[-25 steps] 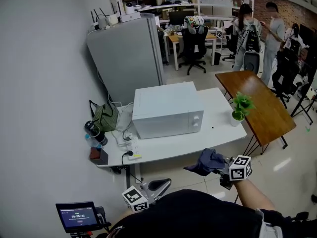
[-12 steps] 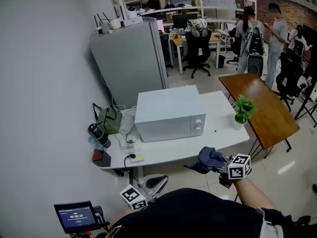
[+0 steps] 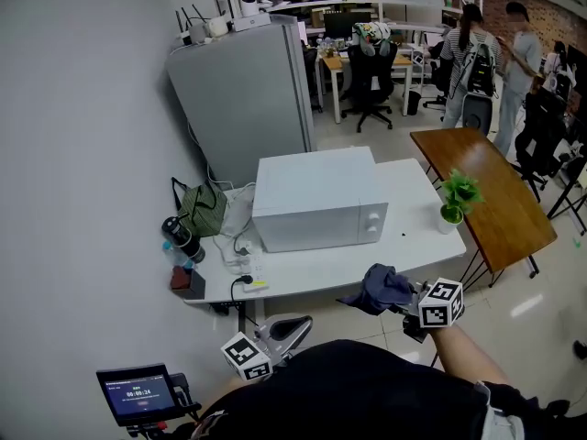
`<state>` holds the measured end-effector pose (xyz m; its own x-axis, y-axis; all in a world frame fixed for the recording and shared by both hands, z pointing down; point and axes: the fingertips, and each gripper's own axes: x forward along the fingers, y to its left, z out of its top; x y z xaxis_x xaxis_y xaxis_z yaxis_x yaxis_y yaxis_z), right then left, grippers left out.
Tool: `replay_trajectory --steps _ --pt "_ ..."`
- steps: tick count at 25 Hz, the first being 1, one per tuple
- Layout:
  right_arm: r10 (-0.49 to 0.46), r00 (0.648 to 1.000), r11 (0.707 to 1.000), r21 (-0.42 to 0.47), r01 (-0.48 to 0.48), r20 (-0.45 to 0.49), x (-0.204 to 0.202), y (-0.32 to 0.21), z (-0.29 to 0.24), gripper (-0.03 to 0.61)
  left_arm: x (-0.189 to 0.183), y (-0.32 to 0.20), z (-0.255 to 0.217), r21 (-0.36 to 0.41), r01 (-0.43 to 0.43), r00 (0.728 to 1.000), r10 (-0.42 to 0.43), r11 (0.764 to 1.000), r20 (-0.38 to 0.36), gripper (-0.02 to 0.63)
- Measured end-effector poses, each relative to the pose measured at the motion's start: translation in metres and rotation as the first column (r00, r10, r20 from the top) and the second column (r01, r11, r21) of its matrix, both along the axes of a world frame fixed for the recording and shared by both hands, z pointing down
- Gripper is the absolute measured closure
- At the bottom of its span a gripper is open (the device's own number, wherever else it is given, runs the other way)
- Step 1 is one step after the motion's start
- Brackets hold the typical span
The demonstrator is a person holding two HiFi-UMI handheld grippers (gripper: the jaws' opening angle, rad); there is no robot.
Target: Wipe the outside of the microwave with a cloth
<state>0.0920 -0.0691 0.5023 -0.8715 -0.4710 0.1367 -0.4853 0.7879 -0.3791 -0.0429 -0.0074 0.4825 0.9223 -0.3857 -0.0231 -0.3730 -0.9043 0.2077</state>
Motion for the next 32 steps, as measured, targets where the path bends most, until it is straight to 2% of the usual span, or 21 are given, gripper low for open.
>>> replay_trajectory --steps 13,17,21,24,29,32 --pt "-0.024 1.0 0.998 -0.055 0.024 -0.007 -0.008 -0.005 0.021 0.523 0.001 -0.005 0.012 -0.033 -0.022 1.0 0.022 0.999 0.004 0.611" --pt "-0.047 0.998 0.996 -0.082 0.043 -0.037 -0.012 -0.006 0.039 0.523 0.003 -0.01 0.029 -0.055 -0.042 0.999 0.042 0.998 0.006 0.611" --pt "-0.095 0.989 0.991 -0.106 0.082 -0.117 -0.018 0.0 0.068 0.522 0.007 -0.014 0.046 -0.126 -0.036 0.997 0.045 0.991 0.07 0.611" --pt "-0.125 0.985 0.983 -0.15 0.107 -0.117 -0.024 0.004 0.082 0.523 0.009 -0.018 0.059 -0.184 -0.031 0.993 0.052 0.982 0.109 0.611" --pt "-0.19 0.97 0.963 -0.224 0.153 -0.15 -0.034 0.007 0.116 0.522 0.013 -0.033 0.08 -0.251 -0.023 0.99 0.056 0.968 0.126 0.611" --pt "-0.207 0.97 0.954 -0.244 0.171 -0.127 -0.039 0.01 0.129 0.523 0.015 -0.035 0.089 -0.263 -0.017 0.985 0.062 0.965 0.164 0.611"
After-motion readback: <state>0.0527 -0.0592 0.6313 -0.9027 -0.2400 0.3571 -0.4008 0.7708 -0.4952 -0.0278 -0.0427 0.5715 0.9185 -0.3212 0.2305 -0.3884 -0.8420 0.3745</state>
